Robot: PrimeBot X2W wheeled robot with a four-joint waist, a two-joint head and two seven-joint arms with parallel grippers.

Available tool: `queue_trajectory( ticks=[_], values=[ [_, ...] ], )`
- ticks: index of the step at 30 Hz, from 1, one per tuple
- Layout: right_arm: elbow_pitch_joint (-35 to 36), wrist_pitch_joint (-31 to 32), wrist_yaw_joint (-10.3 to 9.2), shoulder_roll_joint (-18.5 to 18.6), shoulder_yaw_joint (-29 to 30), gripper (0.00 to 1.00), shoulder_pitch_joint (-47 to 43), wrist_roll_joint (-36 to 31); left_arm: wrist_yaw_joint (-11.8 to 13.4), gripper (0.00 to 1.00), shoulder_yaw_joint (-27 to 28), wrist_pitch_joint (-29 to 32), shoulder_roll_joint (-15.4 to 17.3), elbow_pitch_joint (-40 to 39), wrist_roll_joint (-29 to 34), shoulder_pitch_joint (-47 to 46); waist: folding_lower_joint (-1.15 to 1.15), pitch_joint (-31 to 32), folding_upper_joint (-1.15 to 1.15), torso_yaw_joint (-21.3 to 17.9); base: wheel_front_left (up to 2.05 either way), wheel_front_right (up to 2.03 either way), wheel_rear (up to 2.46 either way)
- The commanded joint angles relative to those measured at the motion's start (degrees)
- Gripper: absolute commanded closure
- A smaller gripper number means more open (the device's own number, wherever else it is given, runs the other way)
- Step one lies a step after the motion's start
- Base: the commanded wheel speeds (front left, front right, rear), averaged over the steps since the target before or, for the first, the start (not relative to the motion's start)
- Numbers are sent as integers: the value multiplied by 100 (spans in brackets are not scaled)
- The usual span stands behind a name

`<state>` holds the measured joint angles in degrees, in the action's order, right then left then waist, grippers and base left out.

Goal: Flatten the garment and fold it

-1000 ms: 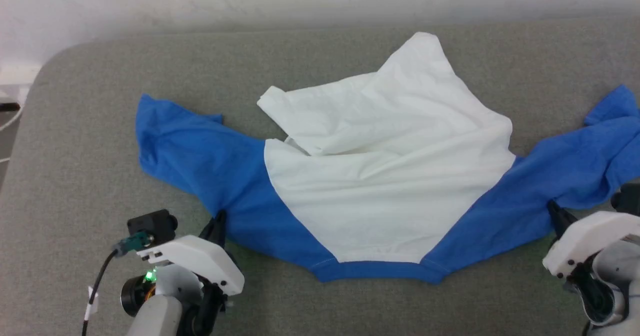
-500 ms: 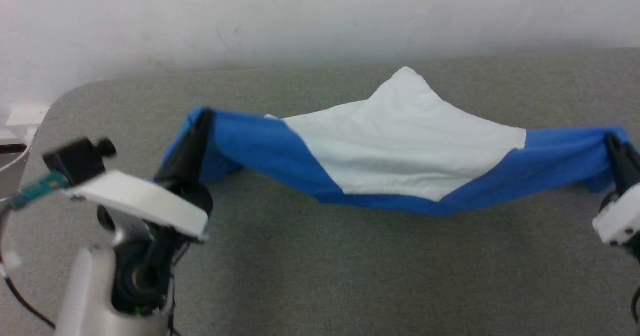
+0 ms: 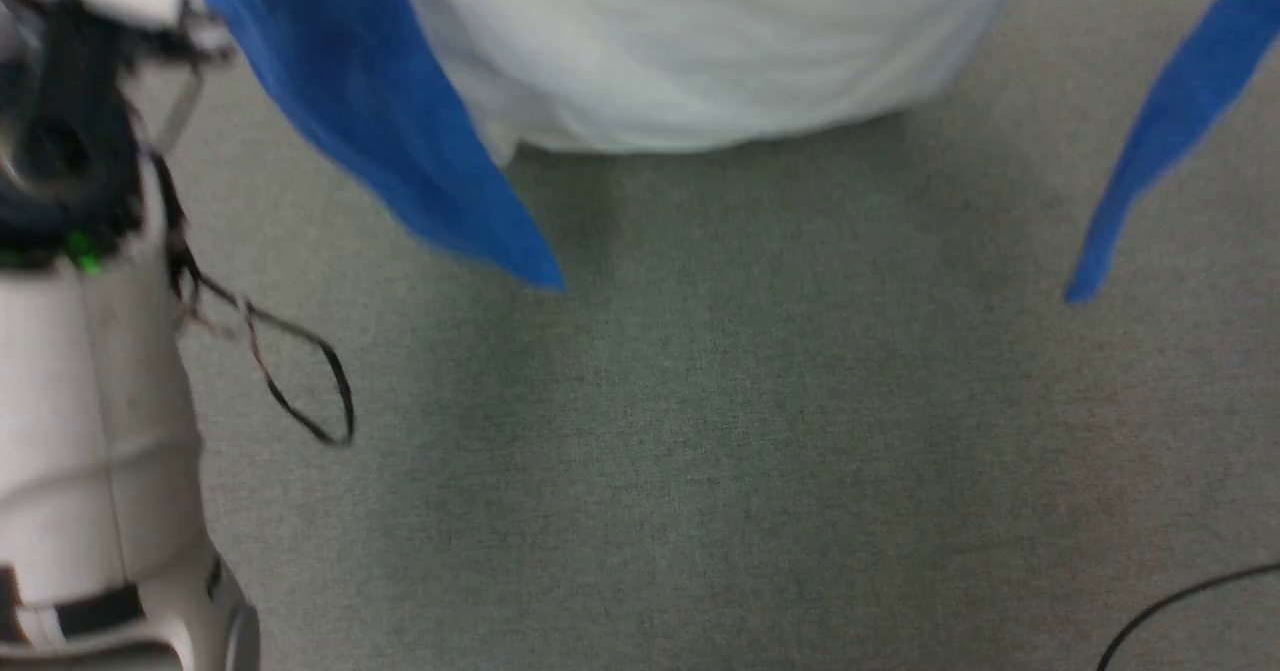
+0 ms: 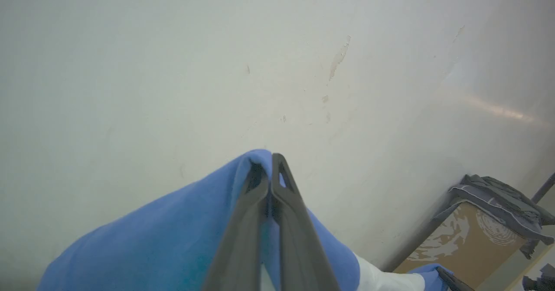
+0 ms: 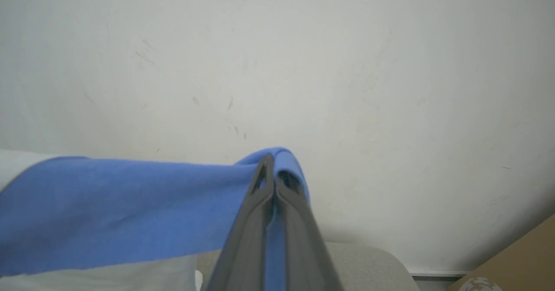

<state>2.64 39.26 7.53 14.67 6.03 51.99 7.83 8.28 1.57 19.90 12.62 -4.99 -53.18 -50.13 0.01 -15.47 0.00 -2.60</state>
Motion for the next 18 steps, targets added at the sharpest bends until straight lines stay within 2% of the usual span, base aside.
queue_trajectory(
  ticks=[1,7,12,18],
  values=[
    [-190,-97,-4,8,-38,100,297,-77,31,100,7,-69,51,126,105,-293,-1,-696,0,-99,0,0,0],
    [-1245,-877,-4,-107,80,100,1919,-498,177,100,189,-578,137,974,386,-1745,-1,-1463,0,-157,0,0,0],
    [-1930,-1779,-4,-454,584,100,3035,-865,304,100,582,-1146,108,1510,340,-2717,-1,-1882,0,-237,0,0,0],
    [-2331,-2590,-4,-662,795,100,3770,-1160,117,100,784,-1665,74,1883,263,-3287,-1,-2073,0,-247,0,0,0]
  ],
)
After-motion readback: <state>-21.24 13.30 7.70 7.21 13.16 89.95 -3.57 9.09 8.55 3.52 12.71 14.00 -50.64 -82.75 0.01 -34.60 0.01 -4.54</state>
